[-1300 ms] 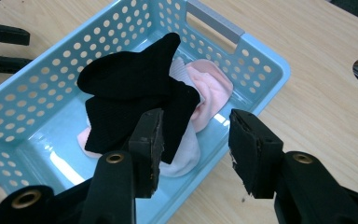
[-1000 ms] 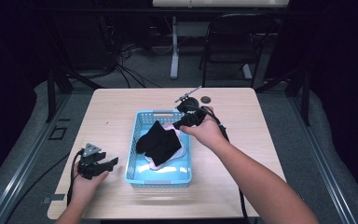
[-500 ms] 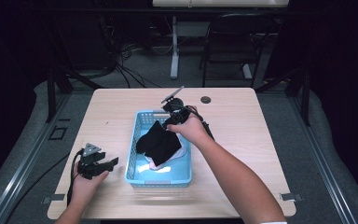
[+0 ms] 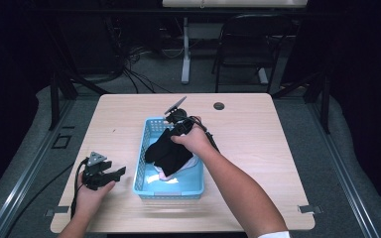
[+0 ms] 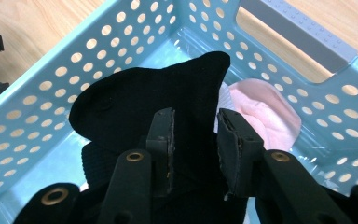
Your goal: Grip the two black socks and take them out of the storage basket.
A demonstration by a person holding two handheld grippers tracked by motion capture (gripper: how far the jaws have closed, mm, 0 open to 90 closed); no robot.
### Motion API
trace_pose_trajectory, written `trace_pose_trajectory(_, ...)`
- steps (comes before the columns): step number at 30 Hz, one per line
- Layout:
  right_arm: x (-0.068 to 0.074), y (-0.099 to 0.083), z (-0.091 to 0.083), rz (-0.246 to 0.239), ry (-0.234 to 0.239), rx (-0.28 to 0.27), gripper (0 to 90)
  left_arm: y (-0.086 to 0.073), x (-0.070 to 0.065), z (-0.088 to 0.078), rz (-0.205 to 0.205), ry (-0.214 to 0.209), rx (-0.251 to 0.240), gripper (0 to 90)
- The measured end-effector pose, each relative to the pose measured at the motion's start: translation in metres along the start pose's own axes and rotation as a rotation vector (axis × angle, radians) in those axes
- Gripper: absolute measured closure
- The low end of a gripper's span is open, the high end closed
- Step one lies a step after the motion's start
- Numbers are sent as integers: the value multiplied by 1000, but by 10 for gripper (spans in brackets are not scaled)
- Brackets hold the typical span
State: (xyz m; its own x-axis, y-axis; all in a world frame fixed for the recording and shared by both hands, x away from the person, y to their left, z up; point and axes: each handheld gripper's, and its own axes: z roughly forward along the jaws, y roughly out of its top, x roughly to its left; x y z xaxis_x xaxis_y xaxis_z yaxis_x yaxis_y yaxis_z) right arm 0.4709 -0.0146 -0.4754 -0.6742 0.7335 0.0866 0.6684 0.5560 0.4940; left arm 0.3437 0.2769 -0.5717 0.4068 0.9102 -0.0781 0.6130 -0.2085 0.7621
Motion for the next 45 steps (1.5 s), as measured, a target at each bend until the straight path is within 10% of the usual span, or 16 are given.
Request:
trace_pose_trajectory(24,7,-4,-8,-42,53,-15,872,0,0,1,-2,-1,4,346)
trace_pose_trajectory(45,15,10,-97,-76,63,-158,876,0,-1,1,-3,3,9,346)
